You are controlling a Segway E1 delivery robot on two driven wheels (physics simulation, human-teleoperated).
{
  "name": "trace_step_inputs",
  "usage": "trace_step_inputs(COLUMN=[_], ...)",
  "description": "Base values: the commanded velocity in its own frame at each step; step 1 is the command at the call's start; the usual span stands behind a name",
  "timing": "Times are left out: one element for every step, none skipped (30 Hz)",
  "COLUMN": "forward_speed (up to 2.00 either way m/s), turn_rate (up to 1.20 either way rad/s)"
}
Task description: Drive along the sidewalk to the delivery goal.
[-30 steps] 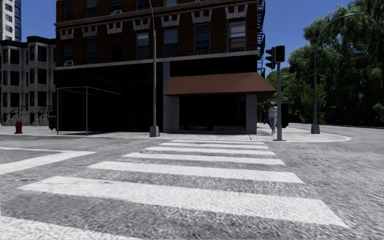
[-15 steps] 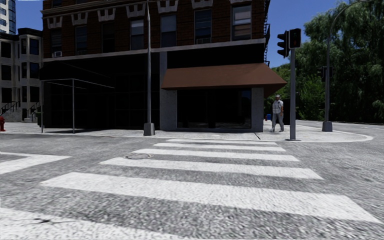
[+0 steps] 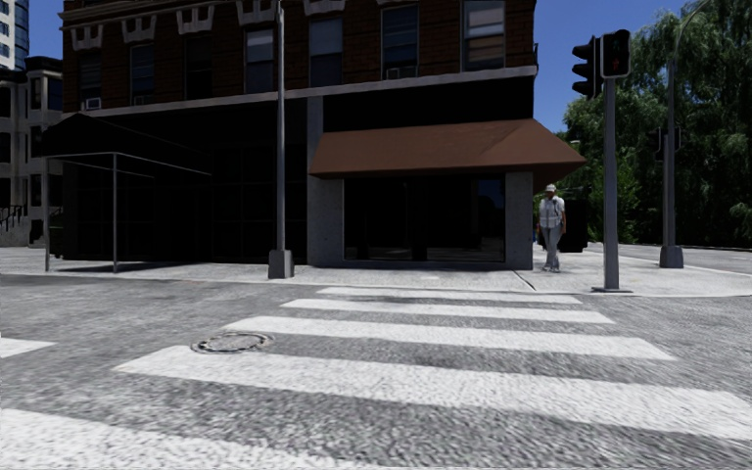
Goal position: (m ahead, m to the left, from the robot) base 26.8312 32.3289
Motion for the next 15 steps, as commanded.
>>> trace_step_inputs(forward_speed=[2.0,2.0,2.0,2.0,2.0,2.0,2.0,1.98,1.98,1.87,1.67,1.48,1.48,1.41,1.39], turn_rate=[0.0,0.0,0.0,0.0,0.0,0.0,0.0,0.0,0.0,0.0,0.0,0.0,0.0,0.0,0.0])
